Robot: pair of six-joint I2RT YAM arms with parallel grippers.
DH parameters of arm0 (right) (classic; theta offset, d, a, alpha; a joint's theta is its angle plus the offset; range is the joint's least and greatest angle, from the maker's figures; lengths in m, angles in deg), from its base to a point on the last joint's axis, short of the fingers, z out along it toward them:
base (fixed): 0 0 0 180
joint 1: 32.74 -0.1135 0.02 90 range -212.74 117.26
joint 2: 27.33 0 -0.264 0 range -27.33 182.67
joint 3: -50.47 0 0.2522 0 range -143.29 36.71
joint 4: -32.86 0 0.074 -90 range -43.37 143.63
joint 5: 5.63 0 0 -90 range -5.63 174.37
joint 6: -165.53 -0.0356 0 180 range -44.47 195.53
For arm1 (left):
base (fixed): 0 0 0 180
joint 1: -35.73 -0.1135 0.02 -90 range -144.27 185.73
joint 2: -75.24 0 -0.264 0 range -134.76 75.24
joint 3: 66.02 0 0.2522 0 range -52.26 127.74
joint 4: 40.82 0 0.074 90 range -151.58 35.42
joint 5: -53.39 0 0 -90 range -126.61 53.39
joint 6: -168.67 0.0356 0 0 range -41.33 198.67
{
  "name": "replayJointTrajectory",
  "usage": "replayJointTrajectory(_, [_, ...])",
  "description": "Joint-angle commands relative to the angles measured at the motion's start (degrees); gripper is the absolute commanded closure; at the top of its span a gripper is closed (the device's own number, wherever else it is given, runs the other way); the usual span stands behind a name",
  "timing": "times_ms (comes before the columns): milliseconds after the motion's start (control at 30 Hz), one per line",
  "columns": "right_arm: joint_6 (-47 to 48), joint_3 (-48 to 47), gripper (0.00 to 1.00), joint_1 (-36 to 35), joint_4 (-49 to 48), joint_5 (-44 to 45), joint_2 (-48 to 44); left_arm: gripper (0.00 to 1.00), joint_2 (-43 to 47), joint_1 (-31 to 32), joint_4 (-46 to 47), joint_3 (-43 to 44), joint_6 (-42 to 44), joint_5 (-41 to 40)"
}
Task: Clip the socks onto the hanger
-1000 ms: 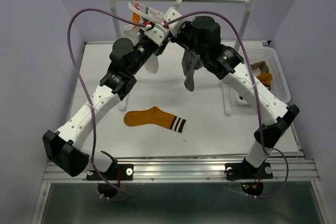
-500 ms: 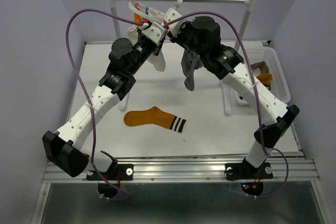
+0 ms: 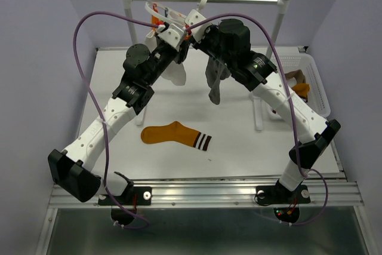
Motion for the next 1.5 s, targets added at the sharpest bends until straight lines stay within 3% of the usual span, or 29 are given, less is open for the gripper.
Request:
replayJointTrajectory(0, [-3.9,0.9,0.73,-0.7,2.1,-1.0,-0.4,0.41,1.2,-0.1,4.2,0.4,-0.4,1.5])
replayJointTrajectory(333, [-3.9,1.3,0.73,-0.7,2.1,-0.7,-0.5,0.41,-0.3,-1.1,6.6,0.1,-1.0,1.7])
replayJointTrajectory(467, [-3.8,1.4,0.73,-0.7,2.1,-0.2,-0.7,0.47,0.9,-1.6,9.3,-1.9,-2.1,2.6])
replayJointTrajectory(533, [-3.8,1.4,0.73,-0.7,2.2,0.2,-0.5,0.54,1.4,-1.7,11.0,-2.6,-2.9,3.1])
replayJointTrajectory(700, [-3.8,1.9,0.73,-0.7,2.1,0.6,-0.7,0.9,3.2,-2.0,13.6,-4.6,-4.9,3.7])
replayJointTrajectory(767, [-3.9,2.0,0.73,-0.7,2.1,0.8,-0.7,1.0,3.7,-2.2,14.2,-5.0,-6.1,3.2])
replayJointTrajectory(1100, [-4.0,2.6,0.72,-0.7,1.9,0.5,-0.8,1.0,6.0,-3.2,14.5,-6.4,-10.7,3.6])
replayJointTrajectory(1333, [-3.3,4.9,0.41,-0.7,1.8,-0.9,-2.7,1.0,4.8,-3.2,9.5,-3.9,-16.4,1.7])
replayJointTrajectory(1400, [-2.9,5.9,0.38,-0.7,1.8,-1.7,-3.6,1.0,4.8,-3.2,8.4,-3.3,-17.6,1.1])
replayJointTrajectory(1467, [-2.3,7.3,0.24,-0.7,1.9,-2.9,-4.9,1.0,5.2,-3.2,7.7,-3.4,-18.0,0.3])
